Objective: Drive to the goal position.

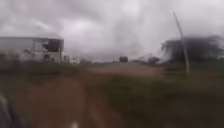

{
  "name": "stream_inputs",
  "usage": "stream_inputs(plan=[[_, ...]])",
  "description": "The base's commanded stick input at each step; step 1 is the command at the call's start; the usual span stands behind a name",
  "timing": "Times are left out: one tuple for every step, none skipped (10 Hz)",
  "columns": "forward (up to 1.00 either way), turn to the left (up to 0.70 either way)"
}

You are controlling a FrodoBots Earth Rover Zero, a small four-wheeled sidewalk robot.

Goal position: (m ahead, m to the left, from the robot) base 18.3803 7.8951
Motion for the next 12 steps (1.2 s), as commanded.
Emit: stream_inputs(plan=[[0.70,0.00],[0.70,0.09],[0.70,0.17],[0.70,0.25],[0.70,0.34],[0.70,0.29],[0.70,0.21],[0.70,0.14],[0.70,0.07],[0.70,0.00],[0.70,0.00],[0.70,0.00]])
